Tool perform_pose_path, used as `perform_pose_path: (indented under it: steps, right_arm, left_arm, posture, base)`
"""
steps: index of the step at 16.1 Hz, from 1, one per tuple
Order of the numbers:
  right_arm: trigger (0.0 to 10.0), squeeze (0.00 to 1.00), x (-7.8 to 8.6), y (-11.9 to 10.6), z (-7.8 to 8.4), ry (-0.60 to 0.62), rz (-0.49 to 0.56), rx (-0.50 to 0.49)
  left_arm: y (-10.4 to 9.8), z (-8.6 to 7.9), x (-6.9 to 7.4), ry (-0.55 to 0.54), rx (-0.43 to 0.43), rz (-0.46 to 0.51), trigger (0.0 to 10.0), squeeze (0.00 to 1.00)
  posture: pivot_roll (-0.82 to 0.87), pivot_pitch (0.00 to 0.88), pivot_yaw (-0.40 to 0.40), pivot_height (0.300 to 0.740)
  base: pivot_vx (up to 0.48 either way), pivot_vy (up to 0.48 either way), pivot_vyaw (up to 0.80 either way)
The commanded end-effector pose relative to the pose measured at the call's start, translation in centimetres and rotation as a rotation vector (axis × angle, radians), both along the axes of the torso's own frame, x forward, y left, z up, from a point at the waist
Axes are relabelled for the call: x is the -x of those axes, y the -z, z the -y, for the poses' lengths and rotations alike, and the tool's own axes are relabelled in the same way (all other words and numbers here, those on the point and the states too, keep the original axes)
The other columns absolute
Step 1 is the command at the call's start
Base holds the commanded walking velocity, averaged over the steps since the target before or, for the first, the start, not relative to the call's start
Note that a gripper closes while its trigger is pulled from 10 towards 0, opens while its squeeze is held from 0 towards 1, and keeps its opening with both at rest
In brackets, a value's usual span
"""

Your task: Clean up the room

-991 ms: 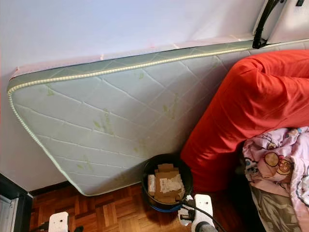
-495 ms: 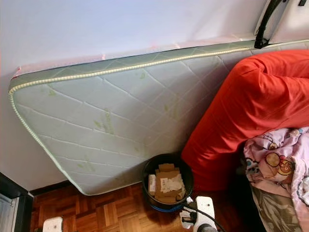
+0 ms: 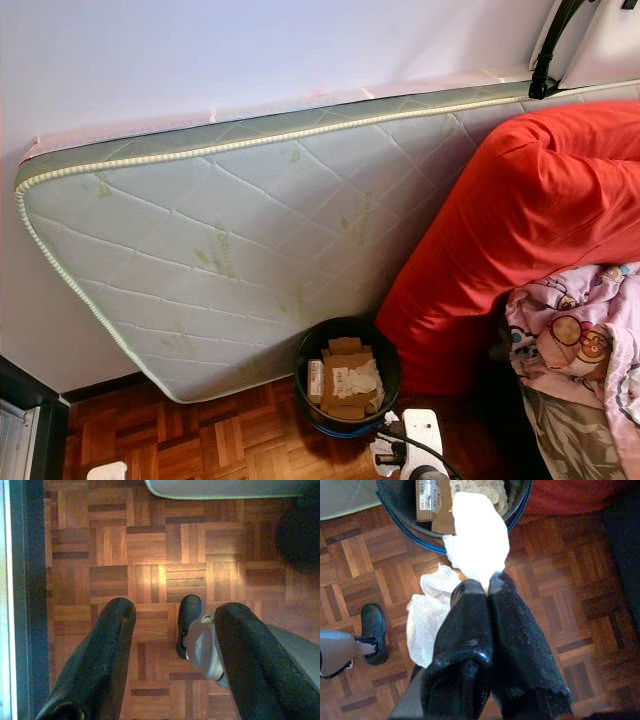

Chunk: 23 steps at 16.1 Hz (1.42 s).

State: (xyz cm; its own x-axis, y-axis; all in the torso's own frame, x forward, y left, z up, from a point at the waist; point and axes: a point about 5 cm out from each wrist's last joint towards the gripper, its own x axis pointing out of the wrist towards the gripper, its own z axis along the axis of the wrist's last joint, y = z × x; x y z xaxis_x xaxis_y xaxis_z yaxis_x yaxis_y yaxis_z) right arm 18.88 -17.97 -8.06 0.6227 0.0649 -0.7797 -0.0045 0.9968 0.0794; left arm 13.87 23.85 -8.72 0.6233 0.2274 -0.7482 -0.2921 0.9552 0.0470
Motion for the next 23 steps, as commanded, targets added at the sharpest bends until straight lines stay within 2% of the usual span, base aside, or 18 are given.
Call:
perform_pose_path:
  steps: [1,2,5,9,12,17,19,20,23]
  right_arm:
    - [10.0,0.00,0.6,0.2,0.6,0.001,-0.014,0.009]
    - [10.0,0.00,0.7,0.2,0.9,-0.004,-0.011,0.017]
    - [10.0,0.00,0.4,0.1,0.5,-0.010,0.004,0.013]
    - [10.0,0.00,0.3,0.1,0.0,0.005,0.008,-0.012]
    - [10.0,0.00,0.3,0.0,0.7,0.008,0.012,-0.008]
    - [10.0,0.00,0.1,-0.2,1.2,0.012,0.019,-0.004]
    - [10.0,0.00,-0.3,-0.3,0.9,-0.011,0.028,0.000]
    - [10.0,0.00,-0.5,-0.3,-0.2,-0.021,0.032,-0.007]
    - [10.0,0.00,-0.4,-0.2,-0.3,0.001,0.029,-0.021]
  left_arm:
    - [0.3,1.0,-0.2,0.007,0.010,-0.022,10.0,0.00]
    - [0.3,2.1,-0.8,0.020,0.013,-0.018,10.0,0.00]
    - [0.2,3.4,-1.7,0.038,0.014,-0.002,10.0,0.00]
    - [-0.4,3.2,-2.9,0.046,0.007,0.030,10.0,0.00]
    - [-0.9,1.9,-3.6,0.036,-0.002,0.039,10.0,0.00]
    - [-1.0,1.4,-3.7,0.030,-0.008,0.044,10.0,0.00]
    - [-1.0,1.5,-3.6,0.029,-0.008,0.046,10.0,0.00]
    - [-0.9,1.6,-3.5,0.030,-0.008,0.048,10.0,0.00]
    - [-0.9,1.8,-3.5,0.031,-0.007,0.051,10.0,0.00]
  posture:
    - [0.02,0.072,-0.042,0.740]
    - [0.02,0.070,-0.041,0.740]
    - [0.02,0.068,-0.038,0.740]
    - [0.02,0.069,-0.038,0.740]
    - [0.02,0.069,-0.038,0.740]
    - [0.03,0.068,-0.040,0.740]
    - [0.02,0.067,-0.040,0.740]
    - [0.03,0.068,-0.040,0.740]
    - [0.02,0.069,-0.040,0.740]
  base:
    - [0.000,0.000,0.00]
    - [0.000,0.000,0.00]
    - [0.000,0.000,0.33]
    - [0.000,0.000,0.12]
    - [0.000,0.000,0.00]
    - [0.000,0.000,0.00]
    - [0.000,0.000,0.00]
    - [0.000,0.000,0.80]
    - [0.000,0.000,0.27]
